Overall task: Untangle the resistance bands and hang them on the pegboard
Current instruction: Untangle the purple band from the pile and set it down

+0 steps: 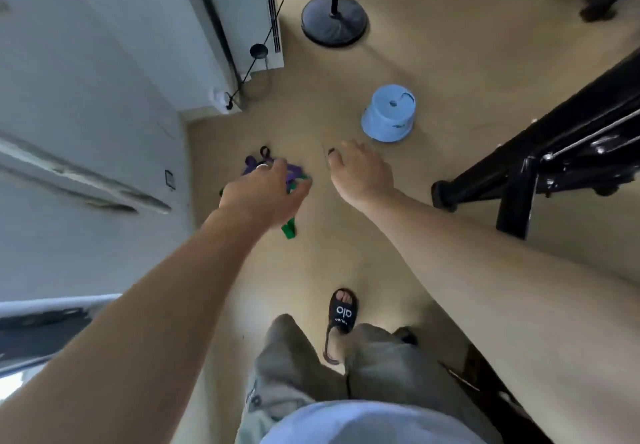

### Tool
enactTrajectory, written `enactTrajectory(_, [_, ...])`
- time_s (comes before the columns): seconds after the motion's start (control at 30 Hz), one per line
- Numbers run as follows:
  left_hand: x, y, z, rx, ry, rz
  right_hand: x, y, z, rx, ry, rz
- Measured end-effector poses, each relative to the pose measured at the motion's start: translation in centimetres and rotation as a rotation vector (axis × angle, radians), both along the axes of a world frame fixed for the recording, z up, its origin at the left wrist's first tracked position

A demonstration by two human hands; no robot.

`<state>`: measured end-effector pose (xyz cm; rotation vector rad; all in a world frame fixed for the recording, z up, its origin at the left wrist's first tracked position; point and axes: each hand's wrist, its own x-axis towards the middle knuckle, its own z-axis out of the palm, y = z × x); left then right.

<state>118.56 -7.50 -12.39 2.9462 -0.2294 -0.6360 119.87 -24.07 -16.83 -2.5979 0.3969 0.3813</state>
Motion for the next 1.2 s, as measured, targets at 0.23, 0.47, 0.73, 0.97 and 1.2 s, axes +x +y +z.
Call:
enactTrajectory(0.23, [16.1,-3.5,-1.9,-0.010,0.023,0.085,17.3,-3.5,-1.0,0.017,0.005,0.109])
enactTrajectory(0.47, [35.1,-4.1,-7.7,-0.019,0.050,0.172,36.4,-3.8,-4.0,-0.005,0.030,0.234])
enactTrajectory(0.73, [47.9,-1.9,-9.6,-0.071,0.128,0.384,52.7,-1.2,-5.2,-0.037,0.109,0.408])
enactTrajectory(0.97, [52.9,2.6,-11.5,-0.115,0.167,0.745,61.7,7.4,-7.0,0.040,0.146,0.763])
enactTrajectory(1.2, [53.4,4.2,-16.2,-0.160,0.184,1.298,65.6,15.2,-15.0,0.047,0.226,1.236])
